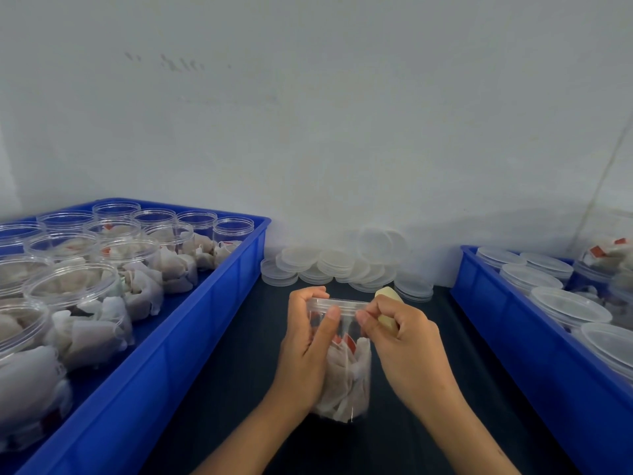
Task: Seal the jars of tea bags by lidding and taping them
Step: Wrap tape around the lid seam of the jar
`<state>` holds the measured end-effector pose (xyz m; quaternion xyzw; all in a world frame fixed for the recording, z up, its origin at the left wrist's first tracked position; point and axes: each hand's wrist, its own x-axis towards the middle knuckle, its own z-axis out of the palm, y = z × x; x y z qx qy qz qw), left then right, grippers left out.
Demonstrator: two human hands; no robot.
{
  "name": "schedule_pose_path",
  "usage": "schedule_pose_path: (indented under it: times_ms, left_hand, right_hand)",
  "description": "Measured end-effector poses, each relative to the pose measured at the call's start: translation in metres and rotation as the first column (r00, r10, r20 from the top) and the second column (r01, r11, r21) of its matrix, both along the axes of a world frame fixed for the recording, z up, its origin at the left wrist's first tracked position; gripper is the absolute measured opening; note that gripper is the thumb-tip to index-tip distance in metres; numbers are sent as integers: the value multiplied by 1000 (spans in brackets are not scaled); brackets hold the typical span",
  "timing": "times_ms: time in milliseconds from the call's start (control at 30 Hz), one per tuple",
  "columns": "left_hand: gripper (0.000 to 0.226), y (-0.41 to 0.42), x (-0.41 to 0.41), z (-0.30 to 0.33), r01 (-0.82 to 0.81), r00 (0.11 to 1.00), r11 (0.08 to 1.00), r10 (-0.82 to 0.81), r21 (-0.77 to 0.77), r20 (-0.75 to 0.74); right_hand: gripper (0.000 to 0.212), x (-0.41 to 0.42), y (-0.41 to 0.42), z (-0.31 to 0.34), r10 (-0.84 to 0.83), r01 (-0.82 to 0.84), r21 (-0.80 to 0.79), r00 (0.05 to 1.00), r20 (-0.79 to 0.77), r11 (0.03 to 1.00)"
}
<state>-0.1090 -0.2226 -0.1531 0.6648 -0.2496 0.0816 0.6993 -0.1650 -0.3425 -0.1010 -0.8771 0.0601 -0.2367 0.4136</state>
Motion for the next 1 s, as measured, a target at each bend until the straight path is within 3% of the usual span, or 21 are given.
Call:
schedule_pose_path:
  times_ms: [133, 233, 300, 400, 467, 533, 767, 900, 1000]
  left_hand:
    - [16, 1, -1, 1, 12, 1000, 1000, -12, -13, 0]
    - [44, 4, 0, 3, 16, 1000, 1000, -16, 2, 24]
    - [47, 5, 0, 3, 3, 999, 1000, -3, 5, 43]
    - [46, 5, 2, 2, -7, 999, 1000, 8, -13, 48]
    - [46, 5, 3, 1, -13, 999, 1000, 13, -13, 51]
    - [46, 7, 5, 2, -30, 998, 1000, 30, 2, 60]
    - [52, 17, 10, 4, 3, 999, 1000, -2, -22, 48]
    - [50, 20, 11, 6, 87, 996, 995, -86, -49, 27]
    - [51, 21, 13, 6, 98, 995, 994, -97, -54, 20]
  right_hand:
    - [25, 1, 0, -2, -1, 1, 26, 1000, 15, 1000]
    - [25, 0, 1, -3, 19, -19, 20, 1000, 24, 1000]
    - [24, -3, 0, -1, 40, -39, -34, 999, 32, 999]
    - [18, -9, -6, 4, 31, -26, -283, 999, 14, 959]
    - [13, -12, -10, 7, 6, -9, -512, 1000, -8, 859]
    - [13, -14, -12, 9, -7, -8, -621, 1000, -21, 784]
    - [23, -14, -24, 10, 43, -135, -572, 984, -171, 809]
    - [48, -9, -30, 17, 46, -187, -532, 963, -267, 826]
    - [44, -4, -32, 21, 69, -194, -586, 971, -229, 786]
